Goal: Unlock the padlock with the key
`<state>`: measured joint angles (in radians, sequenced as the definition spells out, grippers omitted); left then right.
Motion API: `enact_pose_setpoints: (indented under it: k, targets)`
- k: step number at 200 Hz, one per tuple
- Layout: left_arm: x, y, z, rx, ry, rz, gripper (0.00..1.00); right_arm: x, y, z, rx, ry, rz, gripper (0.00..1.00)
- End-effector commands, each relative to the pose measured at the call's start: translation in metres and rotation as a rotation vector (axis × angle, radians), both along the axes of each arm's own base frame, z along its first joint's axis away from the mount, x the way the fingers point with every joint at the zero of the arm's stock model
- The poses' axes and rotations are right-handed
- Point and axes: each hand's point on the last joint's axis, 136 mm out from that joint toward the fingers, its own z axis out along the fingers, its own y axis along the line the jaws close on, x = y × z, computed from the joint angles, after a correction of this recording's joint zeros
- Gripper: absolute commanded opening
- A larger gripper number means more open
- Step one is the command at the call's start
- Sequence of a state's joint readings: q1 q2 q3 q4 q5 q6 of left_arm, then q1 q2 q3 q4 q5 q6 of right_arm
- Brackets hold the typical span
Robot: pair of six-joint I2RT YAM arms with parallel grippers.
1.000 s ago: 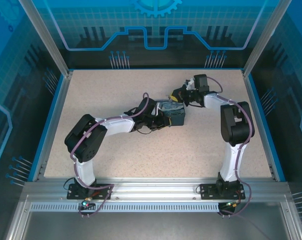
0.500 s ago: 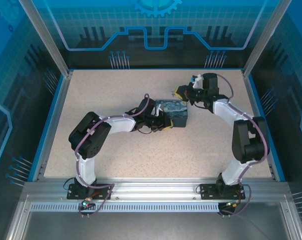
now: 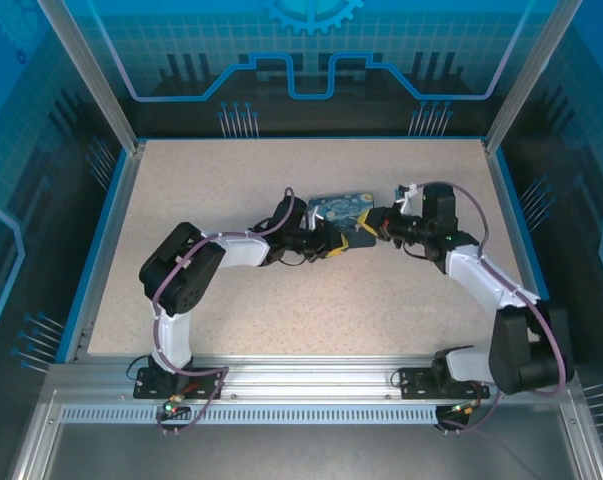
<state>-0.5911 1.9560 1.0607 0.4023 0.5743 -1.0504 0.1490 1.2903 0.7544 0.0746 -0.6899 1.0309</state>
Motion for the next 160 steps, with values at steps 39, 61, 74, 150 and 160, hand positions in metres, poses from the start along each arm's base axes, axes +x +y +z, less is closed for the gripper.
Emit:
enact_pose_setpoints:
  k: [39,61,74,150,160]
  targets:
    - [0.000,0.019,0.008,-0.009,0.005,0.058,0.00,-0.036,-0.008,-0.029,0.015,0.058,0.002,0.00]
    - [-0.001,0.025,0.011,0.000,-0.002,0.080,0.00,-0.039,-0.006,-0.040,0.029,0.077,0.005,0.00]
    - [-0.002,0.030,0.012,0.005,-0.005,0.094,0.00,-0.040,-0.005,-0.045,0.037,0.088,0.007,0.00]
    - [-0.005,0.038,0.036,-0.054,-0.045,0.147,0.00,-0.048,0.009,-0.051,0.050,0.093,0.036,0.00]
    - [-0.005,0.037,0.039,-0.074,-0.049,0.153,0.00,-0.049,0.012,-0.051,0.048,0.092,0.045,0.00]
